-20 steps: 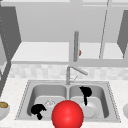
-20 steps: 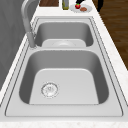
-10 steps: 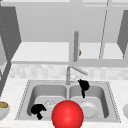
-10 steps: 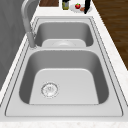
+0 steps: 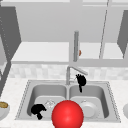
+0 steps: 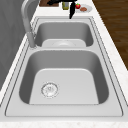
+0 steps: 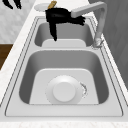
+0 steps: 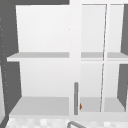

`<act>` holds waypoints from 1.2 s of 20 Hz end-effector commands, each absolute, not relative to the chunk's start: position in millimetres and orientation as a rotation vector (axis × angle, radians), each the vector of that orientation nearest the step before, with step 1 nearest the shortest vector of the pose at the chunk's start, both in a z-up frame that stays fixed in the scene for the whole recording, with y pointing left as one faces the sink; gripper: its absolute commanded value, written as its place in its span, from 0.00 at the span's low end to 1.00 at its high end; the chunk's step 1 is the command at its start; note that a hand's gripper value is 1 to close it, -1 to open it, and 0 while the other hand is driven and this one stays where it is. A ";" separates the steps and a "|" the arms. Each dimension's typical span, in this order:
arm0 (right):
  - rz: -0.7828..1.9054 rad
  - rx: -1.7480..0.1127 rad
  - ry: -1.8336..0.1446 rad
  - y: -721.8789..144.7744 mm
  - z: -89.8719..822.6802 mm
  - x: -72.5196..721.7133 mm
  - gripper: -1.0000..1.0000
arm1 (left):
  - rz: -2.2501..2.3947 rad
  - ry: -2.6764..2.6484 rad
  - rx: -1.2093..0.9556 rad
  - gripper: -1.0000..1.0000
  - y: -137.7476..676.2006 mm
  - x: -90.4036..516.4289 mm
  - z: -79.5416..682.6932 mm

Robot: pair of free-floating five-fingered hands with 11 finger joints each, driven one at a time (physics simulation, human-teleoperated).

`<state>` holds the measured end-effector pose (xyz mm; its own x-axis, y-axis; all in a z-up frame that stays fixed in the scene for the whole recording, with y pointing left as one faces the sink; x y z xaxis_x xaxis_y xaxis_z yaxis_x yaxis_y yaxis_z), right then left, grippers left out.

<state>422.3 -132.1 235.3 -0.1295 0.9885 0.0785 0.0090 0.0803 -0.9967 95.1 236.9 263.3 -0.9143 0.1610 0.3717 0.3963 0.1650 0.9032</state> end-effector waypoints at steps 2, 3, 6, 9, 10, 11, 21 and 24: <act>1.238 -1.093 -1.348 -124.4 219.8 461.4 0.00 | -1.836 -2.245 -0.545 0.50 236.9 95.1 263.3; 1.235 -1.087 -1.348 -123.7 218.5 469.5 0.00 | -1.836 -2.245 -0.545 0.50 236.9 95.1 263.3; 1.232 -1.083 -1.350 -121.0 212.5 493.9 0.00 | -1.836 -2.245 -0.545 0.50 236.9 95.1 263.3; 1.230 -1.072 -1.347 -119.6 207.5 518.2 0.00 | -1.836 -2.245 -0.545 0.50 236.9 95.1 263.3; 1.236 -1.057 -1.334 -120.3 207.5 526.4 0.00 | -1.836 -2.245 -0.545 0.50 236.9 95.1 263.3; 1.253 -1.042 -1.328 -119.8 205.7 534.6 0.00 | -1.836 -2.245 -0.545 0.50 236.9 95.1 263.3; 1.302 -0.959 -1.226 -118.8 181.1 601.1 0.00 | -1.836 -2.245 -0.545 0.50 236.9 95.1 263.3; 1.330 -0.901 -1.172 -117.5 183.3 612.2 0.00 | -1.836 -2.245 -0.545 0.50 236.9 95.1 263.3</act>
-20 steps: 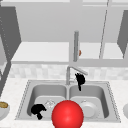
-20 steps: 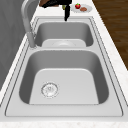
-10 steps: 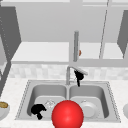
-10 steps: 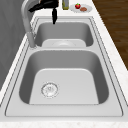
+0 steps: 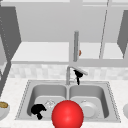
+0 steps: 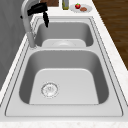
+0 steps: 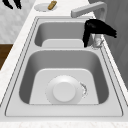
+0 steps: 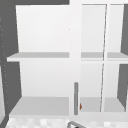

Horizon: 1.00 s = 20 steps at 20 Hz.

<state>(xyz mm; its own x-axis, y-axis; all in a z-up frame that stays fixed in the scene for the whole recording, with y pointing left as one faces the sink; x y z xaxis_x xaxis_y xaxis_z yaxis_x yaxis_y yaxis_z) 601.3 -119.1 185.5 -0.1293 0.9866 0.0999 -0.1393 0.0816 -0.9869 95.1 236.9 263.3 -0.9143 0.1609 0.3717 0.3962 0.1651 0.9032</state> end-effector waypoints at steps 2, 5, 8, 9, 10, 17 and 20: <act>1.349 -0.861 -1.134 -117.0 184.9 617.2 0.00 | -1.836 -2.245 -0.545 0.50 236.9 95.1 263.3; 1.378 -0.797 -1.074 -116.7 184.6 626.4 0.00 | -1.836 -2.245 -0.545 0.50 236.9 95.1 263.3; 1.406 -0.735 -1.013 -116.6 184.6 635.3 0.00 | -1.836 -2.245 -0.545 0.50 236.9 95.1 263.3; 1.413 -0.713 -0.994 -116.3 184.5 638.4 0.00 | -1.836 -2.245 -0.545 0.50 236.9 95.1 263.3; 1.421 -0.692 -0.974 -116.1 184.5 641.5 0.00 | -1.836 -2.245 -0.545 0.50 236.9 95.1 263.3; 1.468 -0.549 -0.842 -116.1 182.1 673.5 0.00 | -1.836 -2.245 -0.545 0.50 236.9 95.1 263.3; 1.488 -0.494 -0.790 -116.1 181.1 688.9 0.00 | -1.836 -2.245 -0.545 0.50 236.9 95.1 263.3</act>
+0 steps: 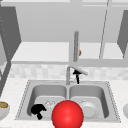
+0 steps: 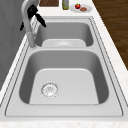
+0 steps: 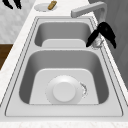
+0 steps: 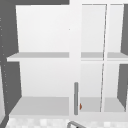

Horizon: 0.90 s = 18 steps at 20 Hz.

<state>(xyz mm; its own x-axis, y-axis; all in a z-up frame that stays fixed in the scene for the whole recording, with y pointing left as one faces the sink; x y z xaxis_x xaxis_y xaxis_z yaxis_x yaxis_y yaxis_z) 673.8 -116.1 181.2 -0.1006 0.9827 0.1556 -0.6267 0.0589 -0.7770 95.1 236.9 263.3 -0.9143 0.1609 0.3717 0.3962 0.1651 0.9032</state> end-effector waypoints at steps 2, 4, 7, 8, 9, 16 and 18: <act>1.501 -0.457 -0.761 -116.1 178.4 698.8 0.00 | -1.836 -2.245 -0.545 0.50 236.9 95.1 263.3; 1.509 -0.419 -0.733 -116.7 178.4 706.8 0.00 | -1.836 -2.245 -0.545 0.50 236.9 95.1 263.3; 1.534 -0.351 -0.688 -117.0 177.5 717.0 0.00 | -1.836 -2.245 -0.545 0.50 236.9 95.1 263.3; 1.542 -0.329 -0.674 -116.9 177.3 720.6 0.00 | -1.836 -2.245 -0.545 0.50 236.9 95.1 263.3; 1.548 -0.313 -0.660 -116.9 177.8 722.6 0.00 | -1.836 -2.245 -0.545 0.50 236.9 95.1 263.3; 1.575 -0.391 -0.623 -103.2 172.0 716.8 1.00 | -1.836 -2.245 -0.545 0.50 236.9 95.1 263.3; 1.567 -0.446 -0.648 -103.7 165.2 708.6 1.00 | -1.836 -2.245 -0.545 0.50 236.9 95.1 263.3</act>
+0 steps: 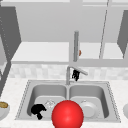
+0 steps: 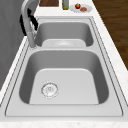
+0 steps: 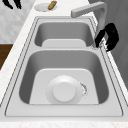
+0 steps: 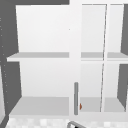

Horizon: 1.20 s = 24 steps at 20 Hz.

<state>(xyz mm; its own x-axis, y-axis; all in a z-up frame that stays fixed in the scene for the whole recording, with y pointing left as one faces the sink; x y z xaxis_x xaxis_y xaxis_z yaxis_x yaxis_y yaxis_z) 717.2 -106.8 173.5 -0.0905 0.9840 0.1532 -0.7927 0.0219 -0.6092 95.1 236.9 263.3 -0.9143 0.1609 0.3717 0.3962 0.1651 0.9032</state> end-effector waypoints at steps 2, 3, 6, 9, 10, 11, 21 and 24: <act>1.539 -0.486 -0.712 -109.3 166.7 695.8 1.00 | -1.836 -2.245 -0.545 0.50 236.9 95.1 263.3; 1.531 -0.501 -0.733 -109.9 165.6 691.5 1.00 | -1.836 -2.245 -0.545 0.50 236.9 95.1 263.3; 1.490 -0.527 -0.788 -115.9 166.7 678.2 1.00 | -1.836 -2.245 -0.545 0.50 236.9 95.1 263.3; 1.462 -0.586 -0.844 -114.7 164.4 673.1 1.00 | -1.836 -2.245 -0.545 0.50 236.9 95.1 263.3; 1.456 -0.604 -0.854 -113.9 164.3 672.3 1.00 | -1.836 -2.245 -0.545 0.50 236.9 95.1 263.3; 1.454 -0.615 -0.850 -110.7 164.1 675.9 1.00 | -1.836 -2.245 -0.545 0.50 236.9 95.1 263.3; 1.464 -0.742 -0.705 -82.6 186.8 673.4 1.00 | -1.836 -2.245 -0.545 0.50 236.9 95.1 263.3; 1.421 -0.802 -0.688 -73.7 184.5 667.2 1.00 | -1.836 -2.245 -0.545 0.50 236.9 95.1 263.3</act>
